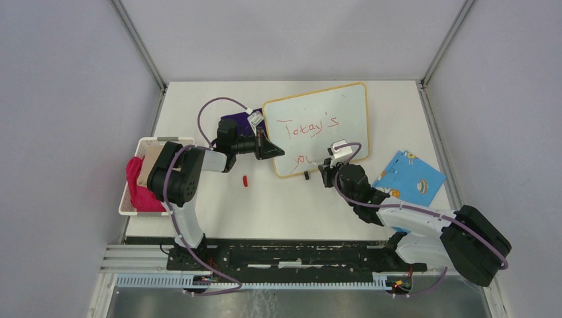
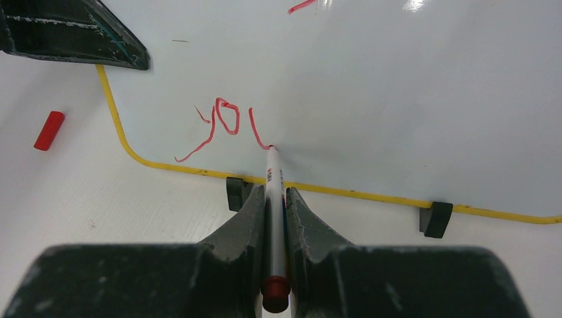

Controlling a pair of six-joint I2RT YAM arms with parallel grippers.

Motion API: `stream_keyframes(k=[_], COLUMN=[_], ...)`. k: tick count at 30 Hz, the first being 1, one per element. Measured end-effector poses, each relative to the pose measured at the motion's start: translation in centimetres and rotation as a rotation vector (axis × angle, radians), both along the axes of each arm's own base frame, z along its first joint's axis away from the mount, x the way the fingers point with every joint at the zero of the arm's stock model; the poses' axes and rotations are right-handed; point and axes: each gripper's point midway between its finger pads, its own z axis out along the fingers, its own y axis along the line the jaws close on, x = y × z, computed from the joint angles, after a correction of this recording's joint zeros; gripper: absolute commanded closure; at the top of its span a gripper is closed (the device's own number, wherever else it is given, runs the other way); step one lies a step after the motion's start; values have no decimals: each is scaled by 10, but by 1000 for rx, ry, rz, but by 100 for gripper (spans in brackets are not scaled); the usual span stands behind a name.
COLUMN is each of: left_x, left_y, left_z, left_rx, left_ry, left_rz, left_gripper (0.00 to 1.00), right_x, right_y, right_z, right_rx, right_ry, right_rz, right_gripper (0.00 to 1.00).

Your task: Write a sentence on the whiteboard

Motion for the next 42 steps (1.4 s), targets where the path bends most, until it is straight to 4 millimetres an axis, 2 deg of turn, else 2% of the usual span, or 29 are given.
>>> stream_keyframes(k=[13,23,31,42], left_x=[0,1,1,1], left_y=[0,0,0,0], left_z=[0,0,0,0], left_rx=[1,3,3,5], left_ry=[-1,-1,0,1], left_rz=[0,-1,-1,-2], left_gripper=[98,98,98,98], right_x=[6,17,17,13], right_y=[-5,-2,-2,-13], right_z=[6,23,24,39], right_rx=[5,22,23,59], right_ry=[-4,-34,-36,-85], right_rz=[-17,-31,-30,-42], right_gripper=[100,100,100,100])
